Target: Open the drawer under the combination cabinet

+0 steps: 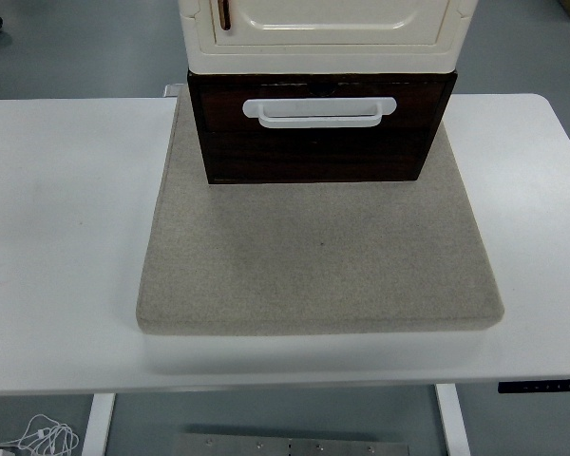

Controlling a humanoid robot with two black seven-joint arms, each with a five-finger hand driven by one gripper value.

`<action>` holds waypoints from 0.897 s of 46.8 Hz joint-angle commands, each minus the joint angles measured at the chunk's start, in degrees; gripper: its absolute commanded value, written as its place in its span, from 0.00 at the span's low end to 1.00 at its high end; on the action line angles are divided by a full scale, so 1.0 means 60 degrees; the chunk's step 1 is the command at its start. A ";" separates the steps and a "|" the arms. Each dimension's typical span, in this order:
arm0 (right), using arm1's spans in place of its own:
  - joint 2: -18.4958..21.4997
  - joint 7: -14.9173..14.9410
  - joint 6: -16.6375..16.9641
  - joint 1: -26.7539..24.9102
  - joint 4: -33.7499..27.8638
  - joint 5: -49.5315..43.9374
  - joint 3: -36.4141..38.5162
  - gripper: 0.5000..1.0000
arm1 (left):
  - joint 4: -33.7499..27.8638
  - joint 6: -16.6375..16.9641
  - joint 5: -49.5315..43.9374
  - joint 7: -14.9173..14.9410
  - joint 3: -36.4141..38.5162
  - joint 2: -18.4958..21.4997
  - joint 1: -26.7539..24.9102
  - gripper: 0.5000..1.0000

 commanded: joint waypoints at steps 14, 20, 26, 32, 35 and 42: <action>0.0000 -0.0001 0.0000 -0.0002 0.0002 0.0001 0.0001 0.85 | -0.3289 -0.0234 0.1221 0.0029 0.0083 0.0454 -0.0594 1.00; 0.0000 -0.0001 0.0000 -0.0002 0.0002 0.0001 0.0001 0.85 | -0.4374 -0.0264 0.1706 0.0029 0.0638 0.0454 -0.0887 1.00; 0.0000 -0.0001 0.0000 -0.0002 0.0002 0.0001 0.0001 0.85 | -0.5151 -0.0278 0.1721 0.0014 0.1678 0.0468 -0.1341 1.00; 0.0000 -0.0001 0.0000 -0.0002 0.0002 0.0001 0.0001 0.85 | -0.5839 -0.0293 0.1721 0.0014 0.2849 0.0483 -0.1868 1.00; 0.0000 -0.0001 0.0000 -0.0002 0.0002 0.0001 0.0001 0.85 | -0.6234 -0.0293 0.1721 0.0000 0.3494 0.0468 -0.2146 1.00; 0.0000 -0.0001 0.0000 -0.0002 0.0002 0.0001 0.0001 0.85 | -0.7172 -0.0293 0.1721 0.0000 0.4579 0.0454 -0.2732 1.00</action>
